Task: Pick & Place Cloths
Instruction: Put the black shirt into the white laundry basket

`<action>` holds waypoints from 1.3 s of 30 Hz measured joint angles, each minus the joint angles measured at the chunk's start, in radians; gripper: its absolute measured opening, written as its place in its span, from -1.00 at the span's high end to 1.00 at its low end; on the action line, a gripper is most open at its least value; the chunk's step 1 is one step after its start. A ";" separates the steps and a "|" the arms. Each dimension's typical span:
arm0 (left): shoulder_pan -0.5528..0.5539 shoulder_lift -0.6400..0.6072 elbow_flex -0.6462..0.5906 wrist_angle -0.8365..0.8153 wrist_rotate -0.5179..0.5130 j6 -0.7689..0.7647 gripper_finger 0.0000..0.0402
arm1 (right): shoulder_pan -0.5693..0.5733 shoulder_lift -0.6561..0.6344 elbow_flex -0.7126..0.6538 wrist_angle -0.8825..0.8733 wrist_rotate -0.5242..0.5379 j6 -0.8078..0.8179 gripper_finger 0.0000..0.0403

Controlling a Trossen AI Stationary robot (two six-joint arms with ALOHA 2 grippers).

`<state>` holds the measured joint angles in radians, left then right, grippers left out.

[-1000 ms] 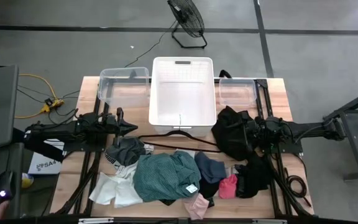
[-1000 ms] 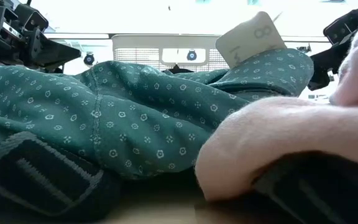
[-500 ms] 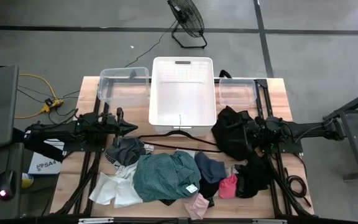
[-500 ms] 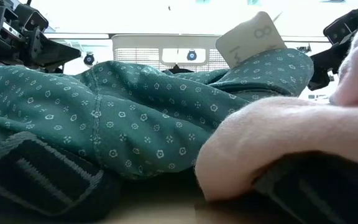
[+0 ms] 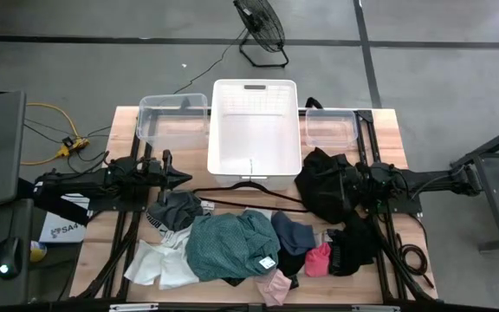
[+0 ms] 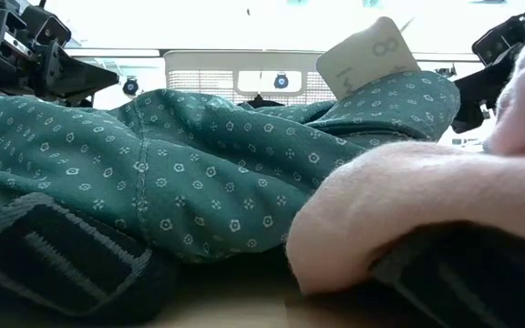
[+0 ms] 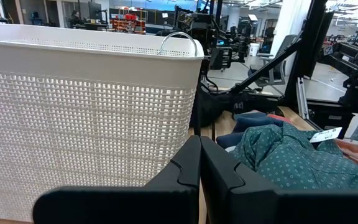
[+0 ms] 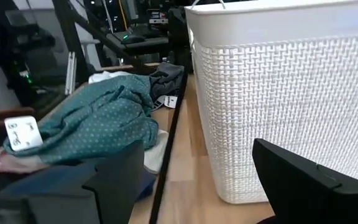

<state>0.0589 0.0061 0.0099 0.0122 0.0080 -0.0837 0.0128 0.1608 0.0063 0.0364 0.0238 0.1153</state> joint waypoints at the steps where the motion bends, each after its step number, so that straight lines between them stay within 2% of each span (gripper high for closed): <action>1: 0.000 0.000 0.000 0.000 0.000 0.000 0.99 | 0.000 0.000 0.000 0.000 0.000 0.011 -0.45; 8: 0.000 0.000 0.000 0.000 0.000 0.000 0.99 | 0.000 0.000 0.000 0.006 0.029 0.253 -0.45; 13: 0.000 0.000 0.000 0.001 -0.001 0.004 0.99 | 0.000 0.000 0.000 0.011 0.070 0.298 -0.45; 16: 0.000 0.000 0.000 0.021 -0.032 0.074 0.99 | 0.000 0.000 0.000 0.013 0.098 0.304 -0.45; 19: 0.000 -0.001 0.000 0.010 -0.037 0.079 0.99 | 0.000 0.001 0.005 0.007 0.119 0.323 -0.45; 26: 0.000 0.000 0.000 0.006 -0.037 0.079 0.99 | 0.000 0.066 0.139 -0.067 0.206 0.329 -0.45; 30: 0.000 0.000 0.000 0.006 -0.036 0.079 0.99 | 0.000 0.145 0.266 -0.207 0.245 0.345 -0.45; 33: 0.000 0.000 0.000 0.005 -0.036 0.079 0.99 | 0.000 0.218 0.375 -0.393 0.258 0.397 -0.45; 39: 0.000 0.000 0.000 0.005 -0.036 0.079 0.99 | 0.000 0.383 0.581 -0.762 0.204 0.487 -0.45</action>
<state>0.0586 0.0059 0.0101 0.0174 -0.0277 -0.0051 0.0132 0.5438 0.5875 -0.7256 0.2275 0.6027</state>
